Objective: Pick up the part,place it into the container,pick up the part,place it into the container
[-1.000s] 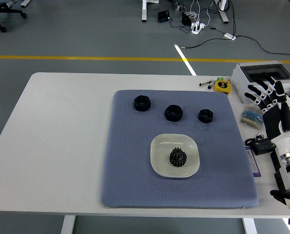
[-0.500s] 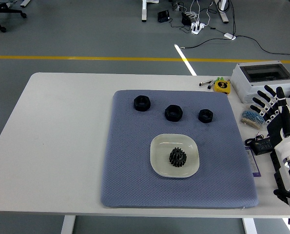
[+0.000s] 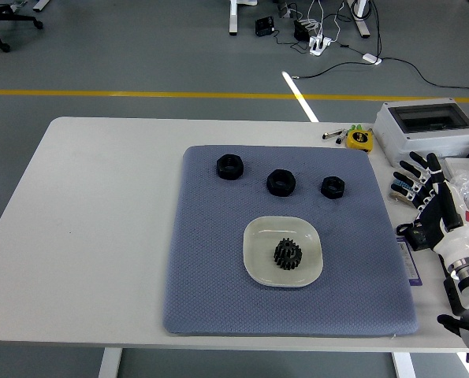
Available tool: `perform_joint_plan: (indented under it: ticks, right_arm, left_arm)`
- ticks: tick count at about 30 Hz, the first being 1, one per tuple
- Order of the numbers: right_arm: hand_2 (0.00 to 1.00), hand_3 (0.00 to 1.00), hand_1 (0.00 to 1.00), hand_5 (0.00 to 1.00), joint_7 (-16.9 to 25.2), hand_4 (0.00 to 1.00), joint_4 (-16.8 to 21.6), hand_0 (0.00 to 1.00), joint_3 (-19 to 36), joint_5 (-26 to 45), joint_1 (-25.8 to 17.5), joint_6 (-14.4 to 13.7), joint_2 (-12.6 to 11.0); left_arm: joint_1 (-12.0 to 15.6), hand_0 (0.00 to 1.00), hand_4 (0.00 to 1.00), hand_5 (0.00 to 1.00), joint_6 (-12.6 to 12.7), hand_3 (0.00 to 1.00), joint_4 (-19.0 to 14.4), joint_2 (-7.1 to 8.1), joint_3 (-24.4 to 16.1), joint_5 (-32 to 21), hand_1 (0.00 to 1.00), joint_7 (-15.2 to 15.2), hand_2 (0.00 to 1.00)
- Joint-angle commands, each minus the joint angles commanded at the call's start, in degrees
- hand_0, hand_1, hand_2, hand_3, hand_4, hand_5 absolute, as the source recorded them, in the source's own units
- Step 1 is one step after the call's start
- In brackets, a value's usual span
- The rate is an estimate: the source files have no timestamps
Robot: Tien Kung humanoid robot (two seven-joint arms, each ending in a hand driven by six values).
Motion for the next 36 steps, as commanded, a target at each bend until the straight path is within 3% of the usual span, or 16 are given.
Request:
perform_joint_plan:
  ticks: [24, 36]
  right_arm:
    - [0.825, 0.854, 0.786, 0.947, 0.4, 0.998, -0.3, 0.772, -0.1, 1.8, -0.4, -1.8, 0.2]
    - [0.822, 0.849, 0.779, 0.947, 0.6, 0.998, -0.4, 0.765, -0.1, 2.0, -0.3, -1.9, 0.3]
  left_arm:
    - [0.5, 0.707, 0.678, 0.634, -0.5, 0.581, -0.1, 0.04, -1.3, 2.8, 0.640, 0.6, 0.675]
    - [0.3, 0.707, 0.678, 0.635, -0.2, 0.581, 0.0, 0.06, -0.2, 0.7, 0.637, 0.1, 0.673]
